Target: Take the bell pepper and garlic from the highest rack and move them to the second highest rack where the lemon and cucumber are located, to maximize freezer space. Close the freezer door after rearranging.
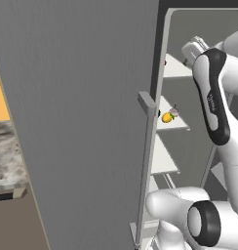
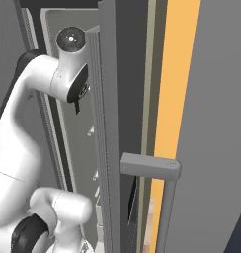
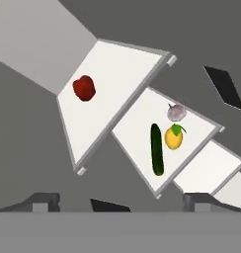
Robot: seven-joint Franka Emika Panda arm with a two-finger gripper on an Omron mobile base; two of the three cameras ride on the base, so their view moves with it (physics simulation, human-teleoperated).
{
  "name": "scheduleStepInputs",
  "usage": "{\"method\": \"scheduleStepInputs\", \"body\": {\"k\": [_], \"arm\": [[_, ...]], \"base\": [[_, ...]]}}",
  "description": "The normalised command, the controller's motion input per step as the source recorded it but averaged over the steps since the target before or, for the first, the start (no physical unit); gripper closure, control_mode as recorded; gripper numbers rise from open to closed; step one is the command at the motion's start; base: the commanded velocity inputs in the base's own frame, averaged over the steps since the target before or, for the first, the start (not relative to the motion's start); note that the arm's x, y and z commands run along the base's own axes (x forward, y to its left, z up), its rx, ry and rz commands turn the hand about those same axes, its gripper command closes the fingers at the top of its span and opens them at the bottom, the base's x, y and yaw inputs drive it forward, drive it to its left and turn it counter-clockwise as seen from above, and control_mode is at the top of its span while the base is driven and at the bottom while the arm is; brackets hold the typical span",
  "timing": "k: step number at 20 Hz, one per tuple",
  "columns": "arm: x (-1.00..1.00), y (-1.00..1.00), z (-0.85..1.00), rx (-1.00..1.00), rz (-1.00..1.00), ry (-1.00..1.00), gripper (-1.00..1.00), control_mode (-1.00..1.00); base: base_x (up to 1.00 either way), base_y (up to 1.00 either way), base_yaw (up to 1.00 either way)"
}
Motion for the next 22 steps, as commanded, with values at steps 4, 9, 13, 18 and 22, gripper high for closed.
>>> {"method": "scheduleStepInputs", "body": {"k": [4, 9, 13, 18, 22], "arm": [[0.60, 0.13, -0.01, -0.19, 0.16, 0.00, -1.00, -1.00], [0.62, -0.04, -0.03, -0.10, 0.15, 0.00, -1.00, -1.00], [0.57, -0.02, -0.11, -0.09, 0.14, 0.00, -1.00, -1.00], [0.45, -0.01, -0.15, -0.08, 0.06, 0.01, -1.00, -1.00], [0.59, -0.07, -0.06, -0.04, 0.00, 0.04, -1.00, -1.00]], "base": [[0.00, 0.00, 0.00], [0.00, 0.00, 0.00], [0.00, 0.00, 0.00], [0.00, 0.00, 0.00], [0.00, 0.00, 0.00]]}}
